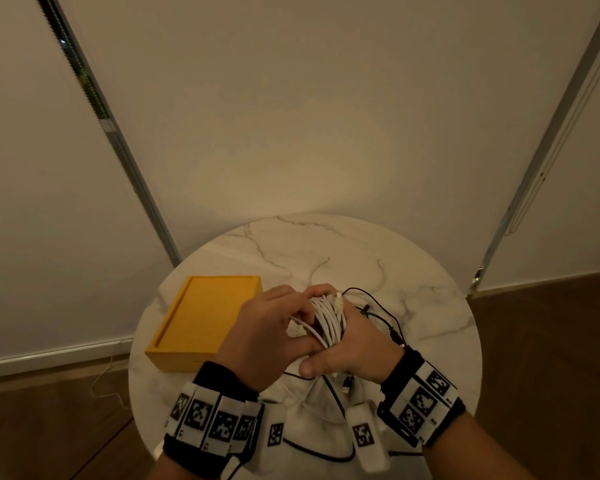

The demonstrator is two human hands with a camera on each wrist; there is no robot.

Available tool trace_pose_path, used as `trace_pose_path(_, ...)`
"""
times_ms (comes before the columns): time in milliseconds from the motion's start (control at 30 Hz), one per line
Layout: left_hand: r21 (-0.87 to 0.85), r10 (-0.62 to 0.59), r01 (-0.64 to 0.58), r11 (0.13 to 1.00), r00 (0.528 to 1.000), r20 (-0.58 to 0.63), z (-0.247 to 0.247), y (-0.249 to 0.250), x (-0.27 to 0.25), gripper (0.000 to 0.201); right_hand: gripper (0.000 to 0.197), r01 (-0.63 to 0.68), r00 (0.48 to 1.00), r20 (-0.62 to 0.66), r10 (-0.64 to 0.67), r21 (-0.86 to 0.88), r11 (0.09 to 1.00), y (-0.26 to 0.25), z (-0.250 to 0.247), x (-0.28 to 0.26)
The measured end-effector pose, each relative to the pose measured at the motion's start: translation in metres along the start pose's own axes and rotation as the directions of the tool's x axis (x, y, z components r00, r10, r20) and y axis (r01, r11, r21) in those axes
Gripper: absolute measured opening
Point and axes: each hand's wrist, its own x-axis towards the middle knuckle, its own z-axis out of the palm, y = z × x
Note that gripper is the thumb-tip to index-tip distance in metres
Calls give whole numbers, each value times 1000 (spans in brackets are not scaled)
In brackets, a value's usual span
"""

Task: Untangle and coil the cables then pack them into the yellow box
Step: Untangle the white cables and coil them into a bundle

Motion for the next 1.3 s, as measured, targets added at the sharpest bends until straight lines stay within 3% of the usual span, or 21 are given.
trace_pose_path(200,-120,-40,41,992,999,11,-2,-3,-3,11,75,-21,1000,7,22,-112,994,-6,-3,-3)
trace_pose_path(300,-116,-4,3,993,1000,-8,0,1,1,17,61,-16,999,-39,11,-130,991,-5,-3,-3)
trace_pose_path(433,-152,-61,46,987,994,-95,5,5,4,25,54,13,993,-119,-26,-107,994,0,0,-1)
trace_pose_path(600,8,-8,9,1000,983,-182,2,-5,3,4,55,66,978,-198,-69,-22,998,4,1,-3)
trace_pose_path(733,114,3,21,993,978,-208,4,-9,-1,13,60,62,976,-209,-61,-1,998,2,2,-2)
trace_pose_path(1067,-61,-58,42,997,949,-309,15,-9,1,19,57,82,976,-189,-111,-154,985,2,6,1)
trace_pose_path(1300,-276,-220,138,951,931,-293,24,-18,-2,16,58,52,974,-220,-61,-45,998,2,1,0)
